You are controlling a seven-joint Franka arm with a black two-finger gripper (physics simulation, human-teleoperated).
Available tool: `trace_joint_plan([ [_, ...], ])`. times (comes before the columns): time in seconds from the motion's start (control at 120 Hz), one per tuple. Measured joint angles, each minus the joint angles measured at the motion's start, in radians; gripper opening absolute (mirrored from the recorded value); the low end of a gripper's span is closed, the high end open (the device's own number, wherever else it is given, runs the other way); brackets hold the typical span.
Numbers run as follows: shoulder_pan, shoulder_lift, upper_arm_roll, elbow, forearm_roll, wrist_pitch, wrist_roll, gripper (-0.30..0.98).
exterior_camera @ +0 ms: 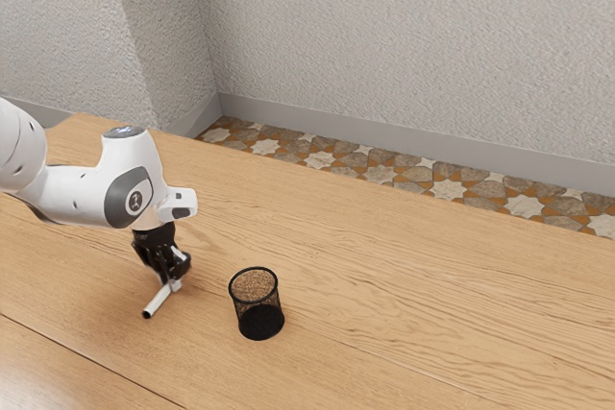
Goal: Put the marker into the pen holder.
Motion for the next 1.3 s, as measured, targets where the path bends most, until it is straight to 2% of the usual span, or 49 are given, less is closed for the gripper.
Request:
trace_joint_plan([
  [0.242,-0.012,-0.03,-0.001,0.001,0.005,-0.002,-0.002,0.0],
  [0.35,-0.074,-0.132,-0.002,0.002,0.015,-0.003,-0.008,-0.02],
  [0.483,-0.215,-0.257,0.002,0.005,0.017,0.018,-0.019,-0.03],
  [0.625,-0.332,-0.344,-0.009,-0.045,-0.03,0.097,-0.032,-0.04],
  [0.767,-0.319,-0.399,-0.011,-0.181,-0.098,0.245,-0.043,-0.05],
  [1.083,-0.36,-0.4,-0.049,-0.258,-0.23,0.459,-0.044,-0.08],
  [1.3,-0.384,-0.345,-0.051,-0.268,-0.261,0.528,-0.037,-0.08],
])
